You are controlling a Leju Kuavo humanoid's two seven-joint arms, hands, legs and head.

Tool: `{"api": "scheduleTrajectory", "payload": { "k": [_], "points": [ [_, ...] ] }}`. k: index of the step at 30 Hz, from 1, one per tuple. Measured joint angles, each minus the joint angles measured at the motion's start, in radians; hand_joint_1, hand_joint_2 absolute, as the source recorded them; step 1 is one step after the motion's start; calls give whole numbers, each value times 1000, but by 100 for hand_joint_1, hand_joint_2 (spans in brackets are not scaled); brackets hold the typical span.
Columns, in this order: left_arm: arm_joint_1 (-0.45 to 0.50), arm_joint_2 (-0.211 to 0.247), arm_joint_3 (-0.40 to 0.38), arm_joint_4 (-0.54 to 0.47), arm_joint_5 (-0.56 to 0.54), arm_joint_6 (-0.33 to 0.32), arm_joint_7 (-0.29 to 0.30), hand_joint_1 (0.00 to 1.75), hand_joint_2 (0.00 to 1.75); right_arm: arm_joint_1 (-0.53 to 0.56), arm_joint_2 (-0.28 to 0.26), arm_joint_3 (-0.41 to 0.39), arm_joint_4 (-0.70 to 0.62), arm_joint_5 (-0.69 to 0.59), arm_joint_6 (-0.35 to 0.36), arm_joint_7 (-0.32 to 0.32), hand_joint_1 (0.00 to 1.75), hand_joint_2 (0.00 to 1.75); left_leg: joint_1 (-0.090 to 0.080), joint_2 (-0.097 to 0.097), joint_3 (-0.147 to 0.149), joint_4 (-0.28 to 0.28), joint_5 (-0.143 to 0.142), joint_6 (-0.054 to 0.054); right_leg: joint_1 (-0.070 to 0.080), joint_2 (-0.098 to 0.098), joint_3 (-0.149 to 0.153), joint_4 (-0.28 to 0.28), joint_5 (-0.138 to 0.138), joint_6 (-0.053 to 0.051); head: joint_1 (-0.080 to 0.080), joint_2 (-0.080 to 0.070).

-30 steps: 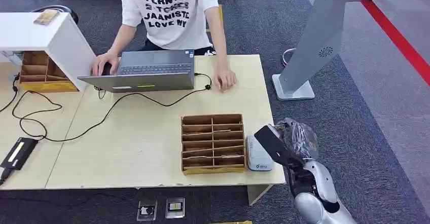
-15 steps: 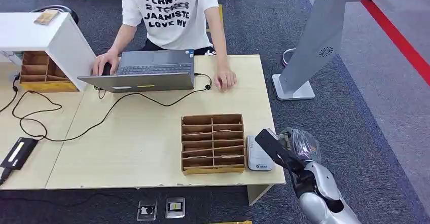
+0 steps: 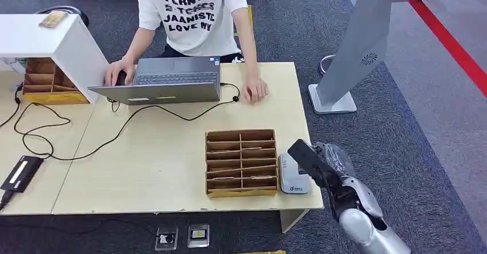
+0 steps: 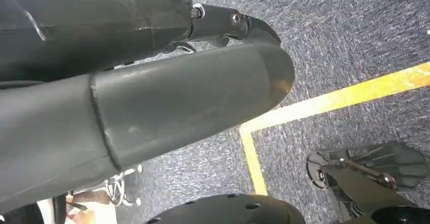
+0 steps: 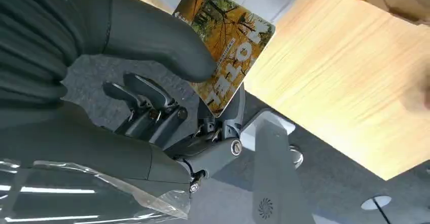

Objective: Pass the card to the sensor for recognition and then transmit it.

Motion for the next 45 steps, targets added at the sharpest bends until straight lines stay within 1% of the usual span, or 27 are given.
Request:
{"api": "scheduleTrajectory", "payload": {
  "k": [5, 15, 21, 29, 36, 45],
  "points": [
    [0, -3, 0, 0, -2, 2, 2, 0, 0, -21, 4, 10, 29, -37, -3, -18, 175, 175, 0, 0, 0, 0, 0, 0, 0, 0, 0, 0, 0, 0, 0, 0],
    [0, -8, 0, 0, -9, 5, 6, 0, 0, -36, 16, 30, 83, -41, 9, -26, 175, 175, 0, 0, 0, 0, 0, 0, 0, 0, 0, 0, 0, 0, 0, 0],
    [0, -8, 0, 0, -13, 5, 8, 0, 0, -36, 17, 32, 108, -35, 15, -11, 175, 175, 0, 0, 0, 0, 0, 0, 0, 0, 0, 0, 0, 0, 0, 0],
    [0, -8, 0, 0, -18, 5, 8, 0, 0, -38, 18, 33, 134, -11, 43, 19, 175, 175, 0, 0, 0, 0, 0, 0, 0, 0, 0, 0, 0, 0, 0, 0],
    [0, -8, 0, 0, -20, 5, 8, 0, 0, -38, 20, 37, 156, -11, 66, 26, 175, 175, 0, 0, 0, 0, 0, 0, 0, 0, 0, 0, 0, 0, 0, 0],
    [0, -8, 0, 0, -31, 3, 8, 0, 0, -38, 22, 46, 179, -15, 68, 31, 175, 175, 0, 0, 0, 0, 0, 0, 0, 0, 0, 0, 0, 0, 0, 0]
  ]
}}
